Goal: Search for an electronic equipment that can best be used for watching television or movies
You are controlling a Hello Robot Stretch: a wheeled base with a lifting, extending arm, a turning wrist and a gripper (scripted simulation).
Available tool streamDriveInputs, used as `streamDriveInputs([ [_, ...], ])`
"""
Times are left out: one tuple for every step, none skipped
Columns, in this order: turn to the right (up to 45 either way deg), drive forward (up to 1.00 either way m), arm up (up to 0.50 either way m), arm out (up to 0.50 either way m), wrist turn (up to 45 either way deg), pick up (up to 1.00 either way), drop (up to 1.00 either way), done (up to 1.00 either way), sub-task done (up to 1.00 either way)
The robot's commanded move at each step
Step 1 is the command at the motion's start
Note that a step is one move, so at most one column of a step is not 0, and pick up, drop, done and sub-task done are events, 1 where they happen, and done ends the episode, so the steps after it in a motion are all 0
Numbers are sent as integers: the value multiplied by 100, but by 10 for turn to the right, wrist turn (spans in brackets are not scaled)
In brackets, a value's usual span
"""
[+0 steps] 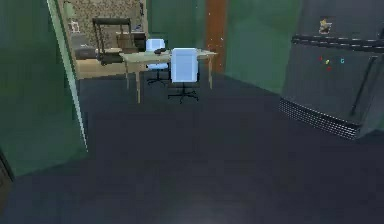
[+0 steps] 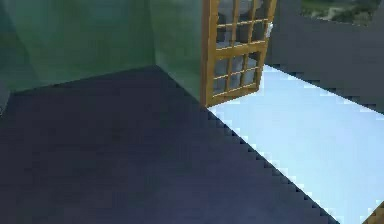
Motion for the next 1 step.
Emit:
streamDriveInputs([
  [-450,0,0,0,0,0,0,0,0],
])
